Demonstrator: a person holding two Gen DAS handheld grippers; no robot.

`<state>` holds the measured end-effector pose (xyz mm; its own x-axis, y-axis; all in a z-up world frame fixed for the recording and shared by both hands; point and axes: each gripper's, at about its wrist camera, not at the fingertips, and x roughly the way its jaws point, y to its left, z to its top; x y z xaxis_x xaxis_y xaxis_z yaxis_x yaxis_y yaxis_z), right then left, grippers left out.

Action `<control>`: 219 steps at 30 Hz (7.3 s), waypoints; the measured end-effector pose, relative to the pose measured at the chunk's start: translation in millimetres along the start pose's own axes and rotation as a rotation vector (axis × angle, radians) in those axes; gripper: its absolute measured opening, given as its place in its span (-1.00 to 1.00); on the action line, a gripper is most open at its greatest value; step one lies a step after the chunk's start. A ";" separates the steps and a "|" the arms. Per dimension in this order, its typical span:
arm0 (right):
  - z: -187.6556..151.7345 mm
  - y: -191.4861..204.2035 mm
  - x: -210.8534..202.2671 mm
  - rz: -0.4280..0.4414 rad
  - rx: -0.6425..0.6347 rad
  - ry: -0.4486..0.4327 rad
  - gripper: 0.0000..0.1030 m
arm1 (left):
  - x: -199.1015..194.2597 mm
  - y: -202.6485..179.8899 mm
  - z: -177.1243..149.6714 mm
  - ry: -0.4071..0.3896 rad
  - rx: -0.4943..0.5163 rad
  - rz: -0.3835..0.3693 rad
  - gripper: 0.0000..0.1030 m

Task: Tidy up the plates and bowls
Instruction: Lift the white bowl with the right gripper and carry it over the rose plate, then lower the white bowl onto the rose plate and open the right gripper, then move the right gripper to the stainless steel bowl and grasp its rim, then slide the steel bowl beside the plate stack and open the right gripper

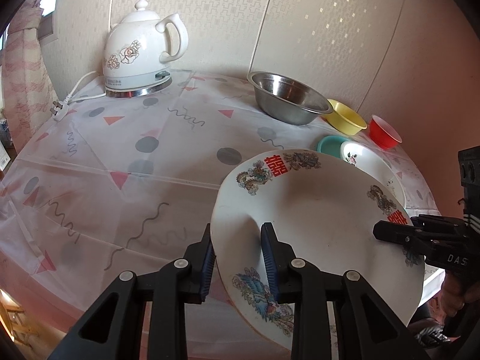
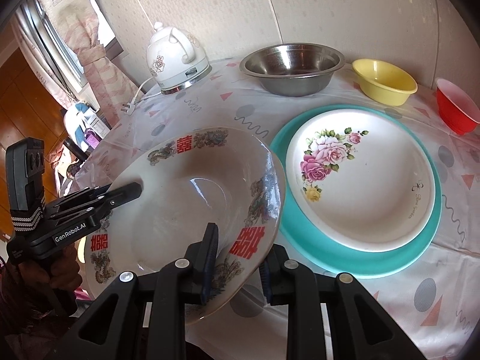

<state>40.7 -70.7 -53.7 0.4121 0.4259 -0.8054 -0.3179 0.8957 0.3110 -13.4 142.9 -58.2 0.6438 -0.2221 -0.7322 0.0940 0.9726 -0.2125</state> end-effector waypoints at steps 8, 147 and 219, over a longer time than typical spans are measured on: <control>4.2 -8.3 -14.5 -0.020 0.011 -0.039 -0.52 | -5.3 -15.5 11.3 -0.026 0.039 -0.016 -0.43; 128.7 -86.7 5.8 -0.114 0.300 -0.104 -0.33 | 84.4 -50.6 131.6 -0.013 -0.016 0.108 -0.29; 68.6 40.8 67.2 0.002 0.074 0.144 -0.44 | 21.0 33.4 38.9 -0.002 -0.133 0.229 -0.61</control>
<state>114.1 3.3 -60.5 0.2835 0.4095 -0.8671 -0.2524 0.9042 0.3445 32.8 173.3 -55.5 0.6385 0.0029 -0.7696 -0.1551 0.9800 -0.1250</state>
